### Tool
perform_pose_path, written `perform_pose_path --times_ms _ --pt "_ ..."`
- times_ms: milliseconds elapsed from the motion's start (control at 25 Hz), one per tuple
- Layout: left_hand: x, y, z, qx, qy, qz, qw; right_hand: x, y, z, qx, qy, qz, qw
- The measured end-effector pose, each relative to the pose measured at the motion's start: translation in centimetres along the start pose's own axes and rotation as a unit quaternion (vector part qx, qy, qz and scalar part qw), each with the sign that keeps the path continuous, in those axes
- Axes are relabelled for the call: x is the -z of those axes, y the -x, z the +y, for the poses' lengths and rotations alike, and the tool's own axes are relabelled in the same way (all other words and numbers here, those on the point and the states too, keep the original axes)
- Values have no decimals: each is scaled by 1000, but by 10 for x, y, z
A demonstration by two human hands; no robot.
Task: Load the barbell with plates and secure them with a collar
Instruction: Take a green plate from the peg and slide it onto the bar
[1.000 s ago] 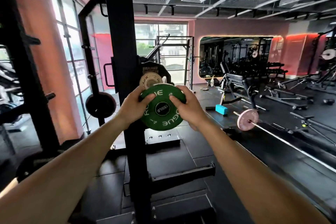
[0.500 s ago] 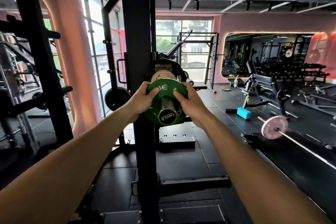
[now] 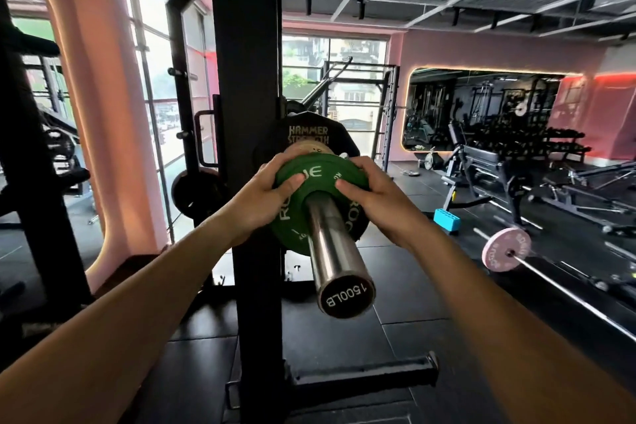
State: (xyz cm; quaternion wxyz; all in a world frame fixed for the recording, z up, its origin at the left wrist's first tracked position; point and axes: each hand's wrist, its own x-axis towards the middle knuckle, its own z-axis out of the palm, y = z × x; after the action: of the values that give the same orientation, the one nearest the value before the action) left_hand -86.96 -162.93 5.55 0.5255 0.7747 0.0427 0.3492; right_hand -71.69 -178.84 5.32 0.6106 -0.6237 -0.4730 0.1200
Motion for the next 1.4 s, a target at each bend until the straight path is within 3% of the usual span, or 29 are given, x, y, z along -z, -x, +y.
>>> perform_pose_path --times_ms 280,520,720,960,1120,1400 --pt "-11 -6 -7 -110 57 27 992 -1 -3 9 65 10 3 998" --pt "-18 -2 -3 -84 88 74 990 -4 -4 4 78 35 7 996" --pt "-25 4 -5 -88 14 140 986 -4 -6 8 77 43 6 996" --pt "-12 -4 -12 -113 -68 86 988 -3 -15 20 82 58 -2 995" --pt "-12 -25 -21 -69 -100 125 985 -9 -40 31 97 87 32 991" --pt "18 -69 -51 73 -304 109 943 -12 -87 46 38 251 134 958"
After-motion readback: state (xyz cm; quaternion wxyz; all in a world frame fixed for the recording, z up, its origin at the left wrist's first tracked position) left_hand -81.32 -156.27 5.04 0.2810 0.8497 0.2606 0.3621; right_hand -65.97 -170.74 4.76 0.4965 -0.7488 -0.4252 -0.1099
